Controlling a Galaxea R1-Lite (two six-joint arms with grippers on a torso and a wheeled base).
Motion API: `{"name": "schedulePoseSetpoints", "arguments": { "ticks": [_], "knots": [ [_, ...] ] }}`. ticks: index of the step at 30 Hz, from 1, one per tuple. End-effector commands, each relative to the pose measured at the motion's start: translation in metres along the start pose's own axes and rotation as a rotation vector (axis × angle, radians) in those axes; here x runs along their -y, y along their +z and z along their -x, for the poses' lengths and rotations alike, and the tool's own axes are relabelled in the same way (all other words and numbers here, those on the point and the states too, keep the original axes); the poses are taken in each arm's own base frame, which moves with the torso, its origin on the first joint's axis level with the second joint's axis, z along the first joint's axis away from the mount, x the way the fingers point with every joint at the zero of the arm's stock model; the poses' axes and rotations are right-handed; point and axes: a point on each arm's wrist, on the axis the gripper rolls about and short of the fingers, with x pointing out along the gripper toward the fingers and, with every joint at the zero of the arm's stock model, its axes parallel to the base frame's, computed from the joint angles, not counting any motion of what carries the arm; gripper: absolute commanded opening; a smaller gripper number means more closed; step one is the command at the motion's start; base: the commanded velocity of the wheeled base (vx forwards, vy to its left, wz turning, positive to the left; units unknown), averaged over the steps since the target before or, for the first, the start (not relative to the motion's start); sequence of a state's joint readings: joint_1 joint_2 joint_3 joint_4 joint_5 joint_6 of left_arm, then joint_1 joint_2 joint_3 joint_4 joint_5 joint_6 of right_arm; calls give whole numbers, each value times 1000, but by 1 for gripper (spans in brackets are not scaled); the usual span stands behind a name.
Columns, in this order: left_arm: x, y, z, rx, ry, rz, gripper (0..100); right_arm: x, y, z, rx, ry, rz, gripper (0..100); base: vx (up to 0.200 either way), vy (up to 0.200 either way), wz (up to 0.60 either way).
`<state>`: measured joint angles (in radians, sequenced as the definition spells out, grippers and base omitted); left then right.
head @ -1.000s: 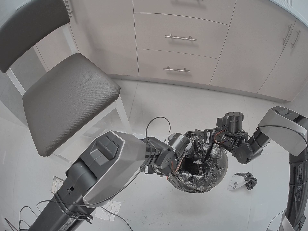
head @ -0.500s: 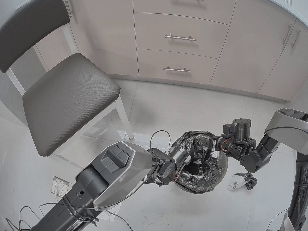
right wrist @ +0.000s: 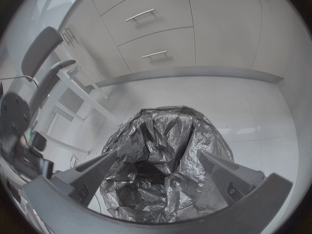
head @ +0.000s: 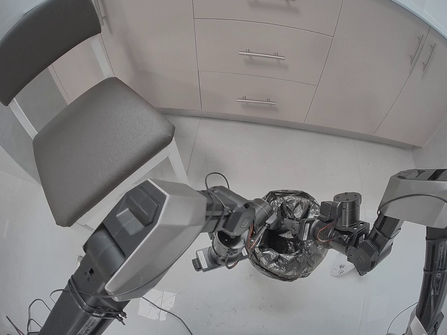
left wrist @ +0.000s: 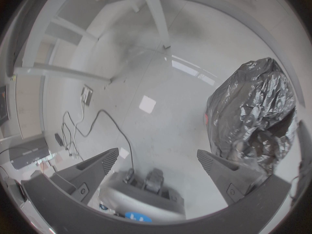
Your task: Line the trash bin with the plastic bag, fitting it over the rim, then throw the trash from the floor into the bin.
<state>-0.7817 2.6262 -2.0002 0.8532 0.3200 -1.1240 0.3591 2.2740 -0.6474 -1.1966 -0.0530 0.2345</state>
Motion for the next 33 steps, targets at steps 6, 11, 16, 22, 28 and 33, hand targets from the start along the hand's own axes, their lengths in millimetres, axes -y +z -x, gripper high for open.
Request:
{"name": "schedulePoseSetpoints", "arguments": {
  "ticks": [6,11,16,22,28,33],
  "knots": [
    [-27,36,47,-100,-76,161,100,9,-36,-36,-73,-48,-34,100,0,0,0],
    [-29,38,59,-102,-109,168,100,18,-45,-54,-86,-71,-41,100,0,0,0],
    [-30,38,73,-110,-146,168,100,15,-45,-70,-124,-67,-37,100,0,0,0],
    [-32,41,82,-103,-167,173,100,9,-47,-84,-184,-59,-27,100,0,0,0],
    [-34,42,88,-99,-180,176,100,8,-45,-85,-218,-50,-36,100,0,0,0],
    [-34,42,87,-99,-178,178,100,5,-32,-74,-190,-43,-43,100,0,0,0]
  ]
}}
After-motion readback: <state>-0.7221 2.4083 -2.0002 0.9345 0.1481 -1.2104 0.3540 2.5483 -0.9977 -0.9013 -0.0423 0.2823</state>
